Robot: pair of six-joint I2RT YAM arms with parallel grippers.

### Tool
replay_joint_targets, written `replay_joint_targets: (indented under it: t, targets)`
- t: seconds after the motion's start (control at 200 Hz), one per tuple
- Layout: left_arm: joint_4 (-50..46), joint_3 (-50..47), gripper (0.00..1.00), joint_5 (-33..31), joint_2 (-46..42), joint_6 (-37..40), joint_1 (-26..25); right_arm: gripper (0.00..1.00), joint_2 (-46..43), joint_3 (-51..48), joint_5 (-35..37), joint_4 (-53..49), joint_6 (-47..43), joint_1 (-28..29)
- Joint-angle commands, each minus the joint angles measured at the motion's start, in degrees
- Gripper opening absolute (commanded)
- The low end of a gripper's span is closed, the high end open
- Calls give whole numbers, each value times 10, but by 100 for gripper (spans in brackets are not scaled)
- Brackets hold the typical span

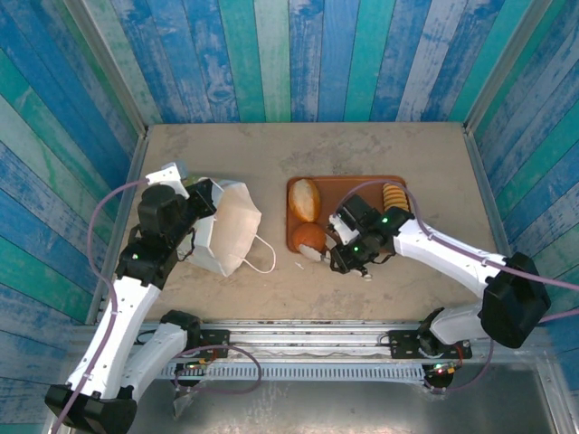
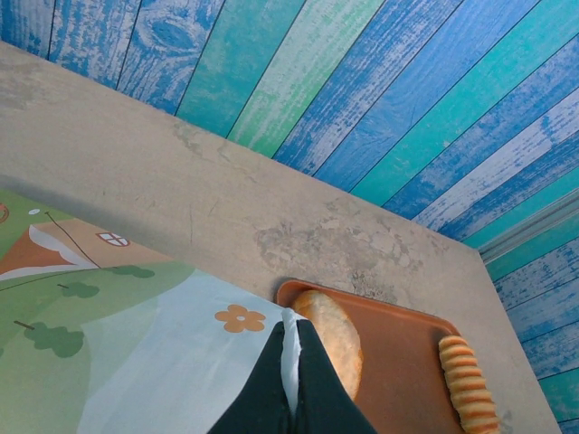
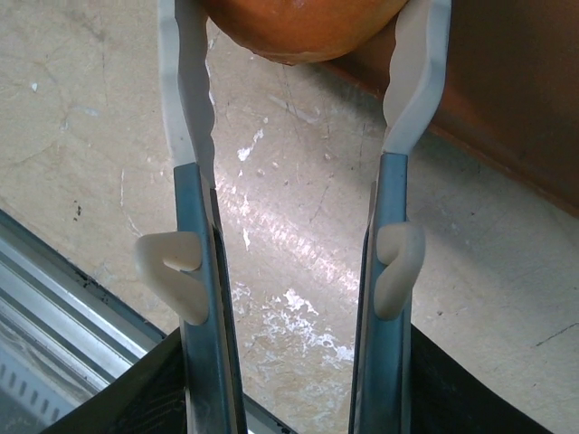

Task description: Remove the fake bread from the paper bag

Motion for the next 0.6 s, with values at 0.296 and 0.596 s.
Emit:
replay_joint_targets:
  t: [0.296, 0.596]
  targets:
    - [17, -7, 0, -6, -2, -2, 0, 60, 34, 40, 39, 9, 2, 0]
    - [24, -10, 0, 0, 6, 1, 0, 67, -32, 21, 30, 2, -13, 0]
